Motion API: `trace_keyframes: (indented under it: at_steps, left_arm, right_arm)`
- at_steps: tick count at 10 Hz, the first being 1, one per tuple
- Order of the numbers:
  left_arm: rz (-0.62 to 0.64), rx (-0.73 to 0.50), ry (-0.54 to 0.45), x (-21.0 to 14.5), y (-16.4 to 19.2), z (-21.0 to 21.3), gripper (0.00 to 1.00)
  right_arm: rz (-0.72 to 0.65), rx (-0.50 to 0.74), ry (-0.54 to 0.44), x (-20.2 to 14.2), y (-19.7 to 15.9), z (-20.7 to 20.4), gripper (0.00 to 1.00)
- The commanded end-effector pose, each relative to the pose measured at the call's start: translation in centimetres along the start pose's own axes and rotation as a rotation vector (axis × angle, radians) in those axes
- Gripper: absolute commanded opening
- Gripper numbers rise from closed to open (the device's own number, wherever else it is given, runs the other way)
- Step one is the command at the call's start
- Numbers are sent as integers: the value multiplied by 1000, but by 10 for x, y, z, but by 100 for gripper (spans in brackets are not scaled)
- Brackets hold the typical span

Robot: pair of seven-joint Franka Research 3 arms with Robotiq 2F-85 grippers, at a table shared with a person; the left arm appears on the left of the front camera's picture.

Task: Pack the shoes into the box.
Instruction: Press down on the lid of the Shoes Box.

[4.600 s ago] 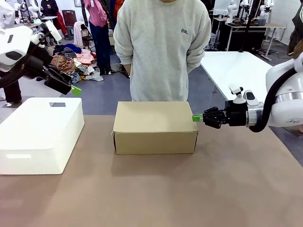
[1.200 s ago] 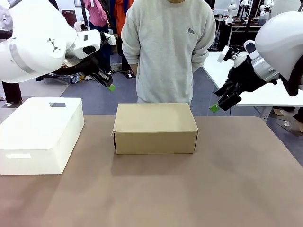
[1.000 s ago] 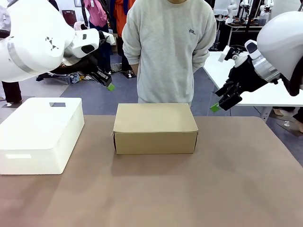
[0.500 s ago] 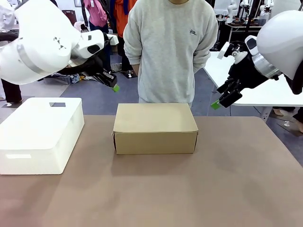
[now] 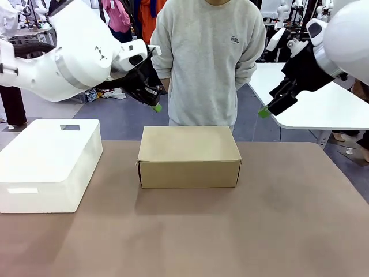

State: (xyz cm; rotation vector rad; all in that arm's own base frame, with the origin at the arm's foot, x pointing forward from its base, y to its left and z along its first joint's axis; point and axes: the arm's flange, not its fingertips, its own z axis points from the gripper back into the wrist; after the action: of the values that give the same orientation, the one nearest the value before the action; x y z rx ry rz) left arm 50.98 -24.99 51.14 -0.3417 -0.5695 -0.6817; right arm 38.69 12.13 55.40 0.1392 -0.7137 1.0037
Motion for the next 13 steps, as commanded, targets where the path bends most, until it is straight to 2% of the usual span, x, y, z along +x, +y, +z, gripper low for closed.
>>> trace_keyframes:
  at_steps: [1,5,6,13]
  left_arm:
    - [26,8,41,14,7,-12,0]
    - [49,10,45,36,7,-57,0]
    - [41,21,51,42,3,-67,0]
    - [-1,16,128,78,-13,-118,0]
  right_arm:
    - [-6,-25,11,5,7,12,100]
    - [3,-83,-11,1,22,35,100]
    - [23,-51,-3,8,10,28,100]
    - [23,-51,-3,8,10,28,100]
